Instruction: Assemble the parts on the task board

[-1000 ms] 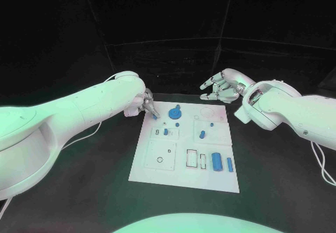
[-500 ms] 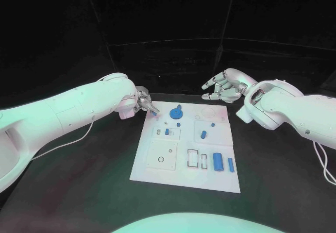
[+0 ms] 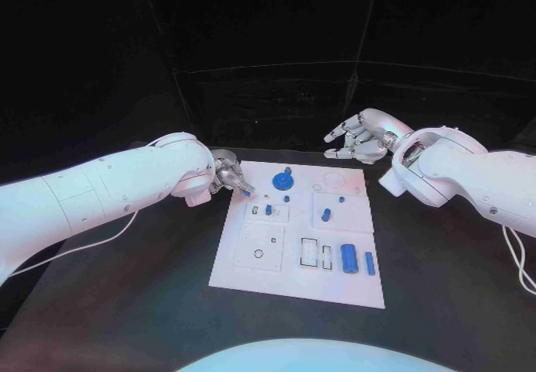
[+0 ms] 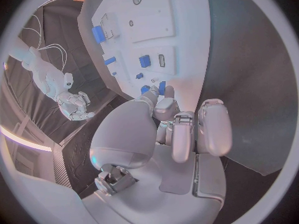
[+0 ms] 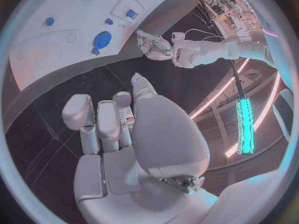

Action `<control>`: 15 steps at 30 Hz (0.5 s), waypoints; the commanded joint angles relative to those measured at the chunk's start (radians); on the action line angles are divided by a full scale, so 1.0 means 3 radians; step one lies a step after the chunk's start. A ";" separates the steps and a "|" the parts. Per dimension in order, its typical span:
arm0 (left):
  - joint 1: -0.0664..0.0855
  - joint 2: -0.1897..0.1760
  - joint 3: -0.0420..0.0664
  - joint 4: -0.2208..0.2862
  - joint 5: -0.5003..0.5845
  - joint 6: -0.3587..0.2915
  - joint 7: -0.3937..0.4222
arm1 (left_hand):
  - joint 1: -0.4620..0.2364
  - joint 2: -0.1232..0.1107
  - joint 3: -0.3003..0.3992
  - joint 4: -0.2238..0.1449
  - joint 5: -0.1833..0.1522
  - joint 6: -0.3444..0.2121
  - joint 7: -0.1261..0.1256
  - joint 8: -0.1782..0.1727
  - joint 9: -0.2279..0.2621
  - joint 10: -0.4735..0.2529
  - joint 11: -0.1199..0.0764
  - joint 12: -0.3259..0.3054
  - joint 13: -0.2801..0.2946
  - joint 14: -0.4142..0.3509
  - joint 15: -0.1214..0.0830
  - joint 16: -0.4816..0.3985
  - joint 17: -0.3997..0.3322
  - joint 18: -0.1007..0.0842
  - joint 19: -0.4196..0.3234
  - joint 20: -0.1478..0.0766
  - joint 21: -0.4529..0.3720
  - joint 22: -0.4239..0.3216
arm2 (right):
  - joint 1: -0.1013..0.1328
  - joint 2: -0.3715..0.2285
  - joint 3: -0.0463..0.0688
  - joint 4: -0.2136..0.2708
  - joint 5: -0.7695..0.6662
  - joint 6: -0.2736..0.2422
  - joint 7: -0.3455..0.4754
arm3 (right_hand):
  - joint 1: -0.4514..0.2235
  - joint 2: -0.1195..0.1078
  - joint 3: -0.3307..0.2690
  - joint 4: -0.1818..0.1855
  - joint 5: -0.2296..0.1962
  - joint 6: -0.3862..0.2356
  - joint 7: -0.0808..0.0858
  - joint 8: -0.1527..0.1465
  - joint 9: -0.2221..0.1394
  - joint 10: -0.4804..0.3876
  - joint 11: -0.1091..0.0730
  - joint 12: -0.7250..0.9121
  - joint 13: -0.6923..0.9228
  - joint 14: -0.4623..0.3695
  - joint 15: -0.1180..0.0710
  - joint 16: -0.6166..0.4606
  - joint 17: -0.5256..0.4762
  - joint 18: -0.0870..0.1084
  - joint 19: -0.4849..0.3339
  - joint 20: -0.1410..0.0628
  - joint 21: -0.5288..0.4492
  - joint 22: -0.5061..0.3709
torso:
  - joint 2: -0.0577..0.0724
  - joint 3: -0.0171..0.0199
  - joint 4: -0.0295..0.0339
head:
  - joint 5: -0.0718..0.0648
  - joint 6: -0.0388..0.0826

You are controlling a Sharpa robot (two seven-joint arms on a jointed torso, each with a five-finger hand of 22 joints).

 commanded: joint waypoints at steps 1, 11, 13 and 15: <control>-0.0006 0.0003 -0.0015 0.0051 -0.0209 -0.0005 0.0058 | -0.0025 0.0014 0.0344 -0.0334 0.0014 -0.0006 -0.0026 0.0018 0.0197 0.0024 -0.0004 -0.0012 -0.0003 0.0340 -0.0014 0.0010 0.0878 -0.0002 0.0011 -0.0013 -0.0001 0.0003 | 0.0007 0.0003 0.0002 0.0001 0.0012 0.0018 0.0006 | -0.0013 0.0023 0.0001 0.0011 0.0011 -0.0019 0.0005 0.0015 -0.0006 -0.0011 -0.0010 -0.0001 -0.0004 0.0029 -0.0015 -0.0010 -0.0005 0.0022 -0.0018 -0.0007 -0.0014 -0.0003 | 0.0000 -0.0003 0.0004 | -0.0007 0.0005; -0.0031 0.0065 -0.0039 0.0108 -0.0301 0.0047 -0.0015 | -0.0043 -0.0007 0.0382 -0.0340 0.0014 -0.0004 -0.0028 0.0022 0.0201 0.0023 -0.0005 -0.0018 -0.0010 0.0340 -0.0013 0.0010 0.0878 -0.0001 0.0010 -0.0012 -0.0004 0.0001 | 0.0007 0.0021 0.0002 -0.0011 0.0022 0.0026 0.0014 | -0.0013 0.0023 0.0001 0.0011 0.0011 -0.0019 0.0005 0.0015 -0.0006 -0.0011 -0.0010 -0.0001 -0.0004 0.0029 -0.0015 -0.0010 -0.0005 0.0022 -0.0018 -0.0007 -0.0014 -0.0003 | 0.0008 0.0001 -0.0013 | 0.0008 -0.0007; -0.0032 0.0077 -0.0040 0.0108 -0.0322 0.0059 -0.0043 | -0.0043 -0.0007 0.0382 -0.0340 0.0014 -0.0004 -0.0028 0.0022 0.0201 0.0023 -0.0005 -0.0018 -0.0010 0.0340 -0.0013 0.0010 0.0878 -0.0001 0.0010 -0.0012 -0.0004 0.0001 | 0.0007 0.0024 0.0002 -0.0010 0.0026 0.0029 0.0015 | -0.0013 0.0023 0.0001 0.0011 0.0011 -0.0019 0.0005 0.0015 -0.0006 -0.0011 -0.0010 -0.0001 -0.0004 0.0029 -0.0015 -0.0010 -0.0005 0.0022 -0.0018 -0.0007 -0.0014 -0.0003 | 0.0008 0.0002 -0.0011 | 0.0006 -0.0008; -0.0033 0.0086 -0.0041 0.0111 -0.0344 0.0074 -0.0064 | -0.0043 -0.0007 0.0382 -0.0340 0.0014 -0.0004 -0.0028 0.0022 0.0201 0.0023 -0.0005 -0.0018 -0.0010 0.0340 -0.0013 0.0010 0.0878 -0.0001 0.0010 -0.0012 -0.0004 0.0001 | 0.0007 0.0026 0.0002 -0.0008 0.0028 0.0031 0.0016 | -0.0013 0.0024 0.0002 0.0011 0.0011 -0.0020 0.0005 0.0015 -0.0006 -0.0011 -0.0010 0.0000 -0.0004 0.0029 -0.0015 -0.0010 -0.0004 0.0022 -0.0018 -0.0007 -0.0014 -0.0003 | 0.0009 0.0003 -0.0010 | 0.0001 -0.0011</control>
